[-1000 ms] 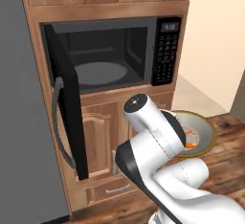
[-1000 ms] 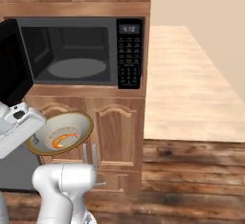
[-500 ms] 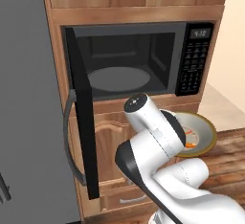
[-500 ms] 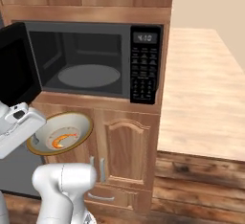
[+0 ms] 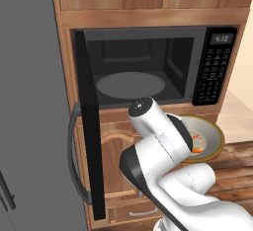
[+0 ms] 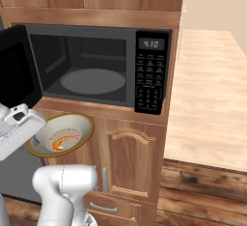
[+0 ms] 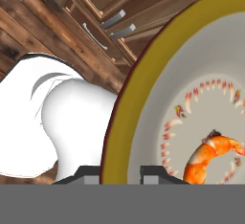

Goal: Remove the pear from the bowl and place it on the small plate. Then place the bowl with only the shrimp in the microwave, close the door, and press the start button to microwave the shrimp.

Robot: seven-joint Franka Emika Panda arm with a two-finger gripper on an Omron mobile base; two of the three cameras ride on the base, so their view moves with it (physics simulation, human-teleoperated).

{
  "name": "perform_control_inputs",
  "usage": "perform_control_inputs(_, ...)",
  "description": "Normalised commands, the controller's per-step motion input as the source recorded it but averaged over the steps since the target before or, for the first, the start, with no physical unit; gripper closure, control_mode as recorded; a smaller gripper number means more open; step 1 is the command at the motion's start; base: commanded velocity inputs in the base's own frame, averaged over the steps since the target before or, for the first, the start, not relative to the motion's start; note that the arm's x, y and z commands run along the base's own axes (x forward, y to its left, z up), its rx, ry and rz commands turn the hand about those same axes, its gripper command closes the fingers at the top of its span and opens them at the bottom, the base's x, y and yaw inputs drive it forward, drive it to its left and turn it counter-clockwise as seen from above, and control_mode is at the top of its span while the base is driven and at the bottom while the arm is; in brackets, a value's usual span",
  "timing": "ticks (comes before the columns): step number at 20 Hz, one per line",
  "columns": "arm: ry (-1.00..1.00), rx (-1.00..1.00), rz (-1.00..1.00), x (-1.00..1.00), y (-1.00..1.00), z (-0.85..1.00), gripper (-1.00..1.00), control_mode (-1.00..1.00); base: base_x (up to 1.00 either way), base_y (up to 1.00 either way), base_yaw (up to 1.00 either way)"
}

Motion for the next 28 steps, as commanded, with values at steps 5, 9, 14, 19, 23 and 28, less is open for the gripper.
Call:
perform_control_inputs(5,0.00,0.00,0.00,0.00,0.00,0.00,1.00,1.00,0.10,-0.07,0.00)
perform_control_inputs(9,0.00,0.00,0.00,0.00,0.00,0.00,1.00,1.00,0.00,-0.02,-0.09)
perform_control_inputs(14,0.00,0.00,0.00,0.00,0.00,0.00,1.00,1.00,0.00,0.00,-0.07)
perform_control_inputs(19,0.00,0.00,0.00,0.00,0.00,0.00,1.00,1.00,0.00,0.00,0.00)
perform_control_inputs(23,0.00,0.00,0.00,0.00,0.00,0.00,1.00,1.00,0.05,0.00,0.00)
perform_control_inputs(28,0.00,0.01,0.03,0.14,-0.01,0.00,1.00,-1.00,0.05,-0.01,0.00)
